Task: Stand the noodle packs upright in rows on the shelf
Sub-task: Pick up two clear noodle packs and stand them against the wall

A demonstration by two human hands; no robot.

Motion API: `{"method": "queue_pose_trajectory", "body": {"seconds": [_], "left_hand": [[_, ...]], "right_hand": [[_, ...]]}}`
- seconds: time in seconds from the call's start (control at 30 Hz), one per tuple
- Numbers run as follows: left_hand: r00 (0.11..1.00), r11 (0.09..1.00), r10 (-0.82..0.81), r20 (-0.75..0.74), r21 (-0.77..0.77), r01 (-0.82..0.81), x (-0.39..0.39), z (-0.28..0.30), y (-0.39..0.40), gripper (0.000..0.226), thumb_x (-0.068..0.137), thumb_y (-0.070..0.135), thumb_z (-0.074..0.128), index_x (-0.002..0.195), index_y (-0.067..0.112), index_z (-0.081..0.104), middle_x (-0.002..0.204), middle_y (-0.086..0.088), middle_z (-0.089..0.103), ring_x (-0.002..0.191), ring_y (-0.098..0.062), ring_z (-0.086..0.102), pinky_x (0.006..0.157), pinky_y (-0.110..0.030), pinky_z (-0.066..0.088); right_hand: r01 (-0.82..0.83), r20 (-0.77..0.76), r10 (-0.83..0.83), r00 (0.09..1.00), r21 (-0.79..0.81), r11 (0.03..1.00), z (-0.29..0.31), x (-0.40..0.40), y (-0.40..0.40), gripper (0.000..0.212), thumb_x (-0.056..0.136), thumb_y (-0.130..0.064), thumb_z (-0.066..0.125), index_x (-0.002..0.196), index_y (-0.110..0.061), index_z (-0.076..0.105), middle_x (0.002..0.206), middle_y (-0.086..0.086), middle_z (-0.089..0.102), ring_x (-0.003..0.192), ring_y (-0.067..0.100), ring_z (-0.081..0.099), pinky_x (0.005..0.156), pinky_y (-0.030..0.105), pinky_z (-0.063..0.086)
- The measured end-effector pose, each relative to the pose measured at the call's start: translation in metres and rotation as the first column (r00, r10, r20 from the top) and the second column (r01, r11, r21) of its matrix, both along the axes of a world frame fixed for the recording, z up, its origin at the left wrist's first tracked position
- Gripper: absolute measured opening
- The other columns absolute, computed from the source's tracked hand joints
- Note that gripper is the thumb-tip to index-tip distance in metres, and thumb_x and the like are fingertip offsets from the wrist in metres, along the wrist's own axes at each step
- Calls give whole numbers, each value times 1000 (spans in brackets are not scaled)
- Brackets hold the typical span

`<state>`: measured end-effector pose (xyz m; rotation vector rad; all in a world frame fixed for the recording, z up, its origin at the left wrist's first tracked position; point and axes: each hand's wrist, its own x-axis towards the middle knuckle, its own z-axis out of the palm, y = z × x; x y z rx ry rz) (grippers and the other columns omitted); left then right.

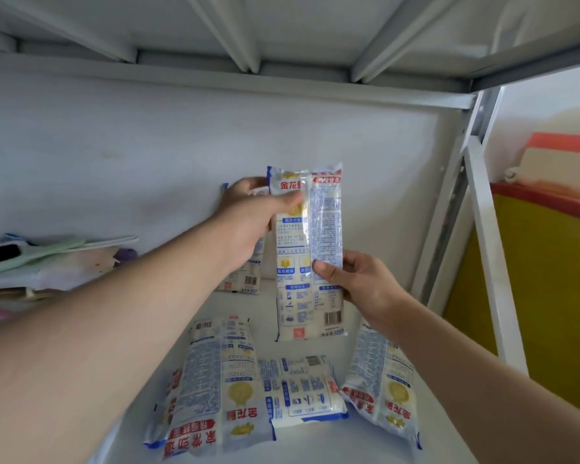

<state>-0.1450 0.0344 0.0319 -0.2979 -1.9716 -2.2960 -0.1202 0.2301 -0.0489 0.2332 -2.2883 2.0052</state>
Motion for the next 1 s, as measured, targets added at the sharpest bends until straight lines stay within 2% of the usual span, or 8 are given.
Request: {"method": "queue_pose_trajectory", "body": {"seconds": [0.1,0.17,0.3,0.43,0.57,0.7,0.87,1.0], "left_hand": [[993,991,-93,73,-90,100,3,-25,0,48,72,15,86,116,15,65,107,-2,77,104,-23,71,102,-50,50],[984,962,-114,136,-232,144,5,-44,0,47,70,14,87,113,16,67,106,-1,77,103,-22,71,101,-49,50],[985,817,-65,159,-559,144,17,-77,5,39,77,24,84,112,26,65,106,7,73,97,-12,67,87,-33,50],[998,844,3,70,-535,35,16,-97,10,36,80,19,82,112,24,67,105,8,74,92,-7,68,78,-24,52],[996,861,88,16,-504,-67,5,-107,9,30,83,13,79,110,21,69,104,6,75,91,-10,69,79,-27,53],[994,868,105,15,-489,-84,-9,-120,5,30,83,14,79,110,21,69,100,7,75,90,-9,70,87,-35,57],[998,872,64,-17,-485,-64,-33,-131,4,38,83,20,80,117,23,64,106,9,74,92,-6,69,84,-29,56],[991,840,98,-95,-526,-134,-49,-148,7,37,86,23,76,119,27,59,107,9,71,93,-8,69,80,-31,60]], "right_hand": [[47,-32,-49,998,-61,997,-6,-2,-8,33,84,-24,81,110,-4,74,103,11,82,97,31,79,95,52,60],[55,-43,-59,997,-88,995,-8,-4,-11,39,78,-28,83,109,-4,75,102,11,82,96,32,78,95,54,59],[75,-32,-81,996,-146,986,-13,-12,-14,51,70,-35,83,110,-5,75,103,13,81,98,34,78,96,55,58],[86,-6,-89,996,-194,977,-21,-20,-16,55,69,-38,84,112,-5,74,104,14,81,99,35,77,96,55,58],[31,1,-32,999,-254,967,-32,-25,-17,56,73,-33,83,119,-5,69,111,13,80,105,33,76,98,52,58],[-26,-24,22,999,-212,977,-40,-32,-20,44,78,-20,80,120,-9,70,112,11,80,105,31,76,93,47,60],[74,-4,-76,997,-203,976,-49,-60,-24,28,87,-12,77,115,-9,73,107,12,81,102,33,77,96,57,58],[153,11,-154,988,-195,969,-57,-87,-28,26,87,-6,78,112,-7,72,102,14,81,98,35,77,94,59,58]]}}
